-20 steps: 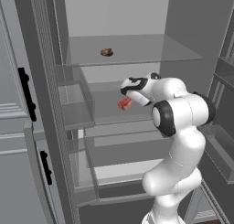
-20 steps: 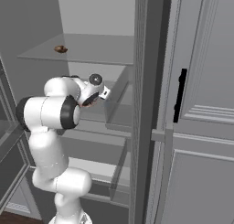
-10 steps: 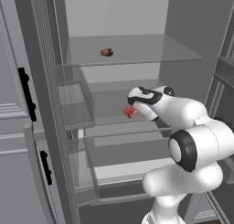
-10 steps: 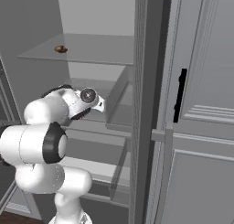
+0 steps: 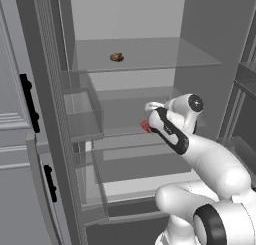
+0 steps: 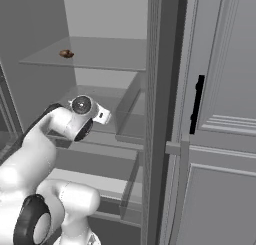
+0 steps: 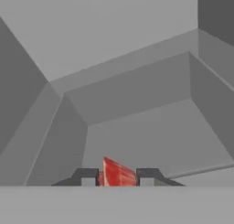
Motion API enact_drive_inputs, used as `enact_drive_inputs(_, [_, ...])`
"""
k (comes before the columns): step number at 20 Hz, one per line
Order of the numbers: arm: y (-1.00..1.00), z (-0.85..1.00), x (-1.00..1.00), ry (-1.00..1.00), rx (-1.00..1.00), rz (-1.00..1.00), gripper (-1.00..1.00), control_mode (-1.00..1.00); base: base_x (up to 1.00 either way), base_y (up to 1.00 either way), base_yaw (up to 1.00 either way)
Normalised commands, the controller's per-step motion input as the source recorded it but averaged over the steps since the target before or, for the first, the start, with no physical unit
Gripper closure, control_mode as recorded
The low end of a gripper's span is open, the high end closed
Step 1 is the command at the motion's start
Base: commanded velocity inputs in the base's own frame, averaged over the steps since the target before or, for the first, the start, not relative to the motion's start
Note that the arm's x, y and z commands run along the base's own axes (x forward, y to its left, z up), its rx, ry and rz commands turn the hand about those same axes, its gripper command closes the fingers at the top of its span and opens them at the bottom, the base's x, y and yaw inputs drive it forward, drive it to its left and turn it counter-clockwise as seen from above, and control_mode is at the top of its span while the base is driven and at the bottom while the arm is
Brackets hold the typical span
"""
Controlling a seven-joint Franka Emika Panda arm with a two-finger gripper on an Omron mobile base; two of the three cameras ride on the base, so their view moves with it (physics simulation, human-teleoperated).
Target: Place one mushroom and one steak in each tupperware on the nearby counter, to pack two identical lunches.
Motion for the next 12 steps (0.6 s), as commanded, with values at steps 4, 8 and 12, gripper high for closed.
enact_drive_inputs(4, [0.03,1.00,-0.50,0.26,-0.01,0.06,1.00,-1.00,0.00,0.00,0.00])
enact_drive_inputs(8, [0.21,0.70,-0.95,0.09,-0.01,0.05,1.00,-1.00,0.00,0.00,0.00])
enact_drive_inputs(12, [0.32,0.24,-1.00,0.00,0.00,0.02,1.00,-1.00,0.00,0.00,0.00])
